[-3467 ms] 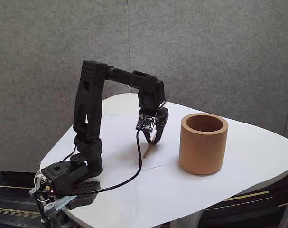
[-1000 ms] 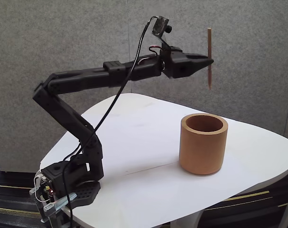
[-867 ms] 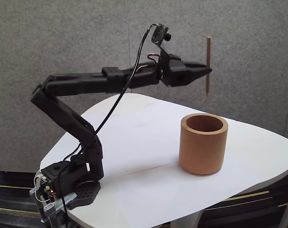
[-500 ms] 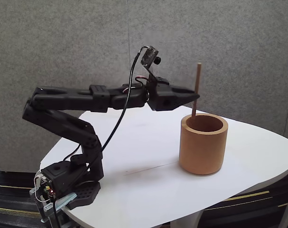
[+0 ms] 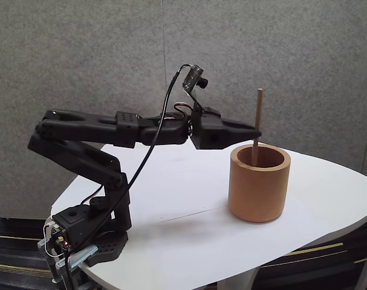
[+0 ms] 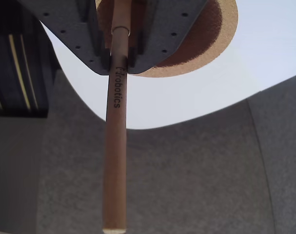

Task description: Grab the pen and put it in the pen holder.

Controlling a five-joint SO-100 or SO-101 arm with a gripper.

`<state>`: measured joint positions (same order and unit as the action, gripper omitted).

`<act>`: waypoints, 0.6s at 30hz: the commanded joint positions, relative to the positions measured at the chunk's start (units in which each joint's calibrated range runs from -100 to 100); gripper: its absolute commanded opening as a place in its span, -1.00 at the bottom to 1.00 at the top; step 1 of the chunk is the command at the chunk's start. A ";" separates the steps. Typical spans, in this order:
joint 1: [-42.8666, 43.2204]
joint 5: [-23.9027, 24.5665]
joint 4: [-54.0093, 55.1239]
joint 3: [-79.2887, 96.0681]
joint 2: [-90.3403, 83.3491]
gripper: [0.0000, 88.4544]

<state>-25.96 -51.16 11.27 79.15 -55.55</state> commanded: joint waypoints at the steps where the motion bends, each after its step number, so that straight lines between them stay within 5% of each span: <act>1: -0.46 -0.25 1.02 -3.88 4.27 -0.99; 18: 1.44 0.17 0.93 -10.92 16.55 -0.99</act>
<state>-25.60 -51.16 11.36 71.39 -39.37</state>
